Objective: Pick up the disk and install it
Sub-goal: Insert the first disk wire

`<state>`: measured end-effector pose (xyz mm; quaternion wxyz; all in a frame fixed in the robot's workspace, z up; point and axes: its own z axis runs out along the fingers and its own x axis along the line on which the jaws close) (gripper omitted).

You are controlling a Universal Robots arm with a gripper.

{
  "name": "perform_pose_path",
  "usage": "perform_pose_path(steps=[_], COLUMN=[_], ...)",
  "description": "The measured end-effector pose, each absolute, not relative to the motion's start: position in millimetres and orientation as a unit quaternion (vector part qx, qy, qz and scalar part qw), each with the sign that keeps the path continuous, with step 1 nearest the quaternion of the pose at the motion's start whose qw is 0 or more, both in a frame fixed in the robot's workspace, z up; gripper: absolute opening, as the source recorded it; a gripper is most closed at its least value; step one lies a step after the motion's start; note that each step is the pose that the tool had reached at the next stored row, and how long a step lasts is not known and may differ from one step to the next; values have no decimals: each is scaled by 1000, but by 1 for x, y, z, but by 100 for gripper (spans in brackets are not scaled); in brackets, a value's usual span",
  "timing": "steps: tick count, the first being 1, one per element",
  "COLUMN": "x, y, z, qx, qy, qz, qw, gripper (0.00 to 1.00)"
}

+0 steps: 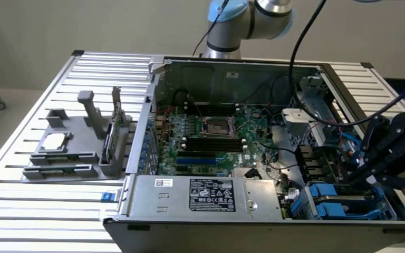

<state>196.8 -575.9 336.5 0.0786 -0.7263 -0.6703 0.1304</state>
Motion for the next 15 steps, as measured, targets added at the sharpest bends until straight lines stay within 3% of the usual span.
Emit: perform_pose_path(steps=[15], x=[197], y=[-576], z=[335], qx=[-711], qy=[-687], qz=[125], qw=[83], gripper=[16])
